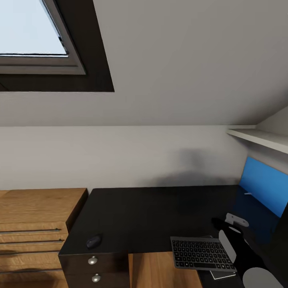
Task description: In the bedroom, organize the workspace by keeping the computer under the desk, ensuring the monitor is on the desk, placing the keyboard on the desk next to the monitor, placing the mouse on the desk next to the keyboard, moving the folder from the swivel chair onto the desk next to the mouse, stacking the notebook on top of the folder with the pen on top of the notebook, and positioning the swivel chair next to the desk.
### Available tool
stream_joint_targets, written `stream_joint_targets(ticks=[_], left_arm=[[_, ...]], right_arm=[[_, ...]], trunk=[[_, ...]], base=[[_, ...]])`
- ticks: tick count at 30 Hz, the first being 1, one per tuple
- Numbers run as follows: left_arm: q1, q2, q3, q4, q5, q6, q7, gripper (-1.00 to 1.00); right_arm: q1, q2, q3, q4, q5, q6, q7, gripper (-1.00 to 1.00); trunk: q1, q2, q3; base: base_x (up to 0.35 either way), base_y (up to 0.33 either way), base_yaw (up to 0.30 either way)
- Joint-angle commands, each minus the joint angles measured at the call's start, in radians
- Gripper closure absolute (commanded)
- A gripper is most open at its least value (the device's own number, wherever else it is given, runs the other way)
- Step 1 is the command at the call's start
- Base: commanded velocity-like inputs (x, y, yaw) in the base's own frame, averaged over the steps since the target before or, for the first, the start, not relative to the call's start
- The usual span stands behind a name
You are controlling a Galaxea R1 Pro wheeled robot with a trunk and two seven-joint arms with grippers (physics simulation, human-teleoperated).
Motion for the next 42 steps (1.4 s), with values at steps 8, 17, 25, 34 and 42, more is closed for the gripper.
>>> stream_joint_targets(ticks=[8,17,25,34,42], left_arm=[[0.000,-0.001,0.004,0.001,0.001,-0.003,-0.002,-1.00],[0.000,-0.001,0.004,0.001,0.001,-0.003,-0.003,-1.00],[-0.001,-0.001,0.004,0.001,0.001,-0.003,-0.003,-1.00],[0.000,-0.001,0.004,0.001,0.001,-0.003,-0.003,-1.00],[0.000,-0.001,0.004,0.001,0.001,-0.003,-0.002,-1.00]], right_arm=[[0.000,-0.001,0.001,-0.002,-0.007,0.004,-0.006,-1.00],[0.000,-0.009,-0.002,0.002,-0.005,0.030,-0.009,-1.00],[0.000,-0.056,-0.007,0.002,-0.012,0.164,-0.005,-1.00],[0.000,-0.083,-0.006,0.005,-0.007,0.180,0.022,-1.00],[0.000,-0.112,-0.004,0.007,-0.004,0.167,0.047,-1.00]], trunk=[[0.000,-0.001,0.000],[0.000,-0.001,0.000],[0.000,-0.001,0.000],[0.000,-0.001,0.000],[0.000,-0.001,0.000]], base=[[0.074,0.000,0.000],[0.198,0.000,0.000],[0.009,0.000,0.000],[0.000,0.000,0.000],[0.000,0.000,0.000]])
